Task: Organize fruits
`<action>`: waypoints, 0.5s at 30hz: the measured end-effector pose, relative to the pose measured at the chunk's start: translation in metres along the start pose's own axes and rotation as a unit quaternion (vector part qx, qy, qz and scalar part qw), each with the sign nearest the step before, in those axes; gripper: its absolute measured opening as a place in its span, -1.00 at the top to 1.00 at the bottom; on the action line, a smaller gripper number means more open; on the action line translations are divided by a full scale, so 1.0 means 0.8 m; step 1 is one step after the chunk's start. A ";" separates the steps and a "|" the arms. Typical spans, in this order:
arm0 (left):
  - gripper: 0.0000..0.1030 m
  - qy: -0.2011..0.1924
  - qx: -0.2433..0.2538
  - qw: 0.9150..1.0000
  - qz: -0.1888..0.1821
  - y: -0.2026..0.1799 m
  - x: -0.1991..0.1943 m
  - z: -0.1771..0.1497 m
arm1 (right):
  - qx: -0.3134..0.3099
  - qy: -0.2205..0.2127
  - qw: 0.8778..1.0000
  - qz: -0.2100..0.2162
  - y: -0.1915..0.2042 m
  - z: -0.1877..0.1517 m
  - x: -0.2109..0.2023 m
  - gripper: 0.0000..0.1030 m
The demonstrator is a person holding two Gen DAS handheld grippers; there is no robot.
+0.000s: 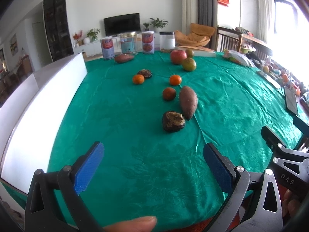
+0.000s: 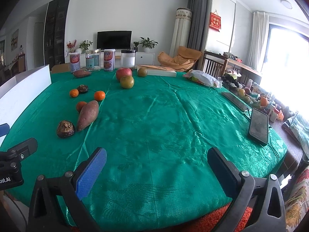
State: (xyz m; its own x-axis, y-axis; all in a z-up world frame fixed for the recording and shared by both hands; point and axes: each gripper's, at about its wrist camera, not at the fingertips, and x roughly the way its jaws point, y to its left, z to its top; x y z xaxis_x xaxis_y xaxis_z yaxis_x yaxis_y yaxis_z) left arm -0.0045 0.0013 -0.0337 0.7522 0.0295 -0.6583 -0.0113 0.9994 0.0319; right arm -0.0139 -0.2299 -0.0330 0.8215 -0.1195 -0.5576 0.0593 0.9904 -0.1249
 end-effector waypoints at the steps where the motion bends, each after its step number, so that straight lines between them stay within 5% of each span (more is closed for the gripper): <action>1: -0.99 0.000 0.001 1.000 0.000 -0.001 0.000 0.000 | 0.000 0.000 1.000 0.000 0.000 0.000 0.000 -1.00; 15: -0.99 0.000 -0.002 1.000 0.002 0.001 0.001 0.000 | -0.006 -0.007 1.000 0.000 0.003 0.001 -0.002 -1.00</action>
State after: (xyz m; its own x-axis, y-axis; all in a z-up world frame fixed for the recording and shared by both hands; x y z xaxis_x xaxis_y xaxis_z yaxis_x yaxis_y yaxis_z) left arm -0.0040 0.0026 -0.0345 0.7526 0.0336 -0.6577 -0.0176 0.9994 0.0308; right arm -0.0145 -0.2272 -0.0319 0.8292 -0.1183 -0.5463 0.0520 0.9894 -0.1353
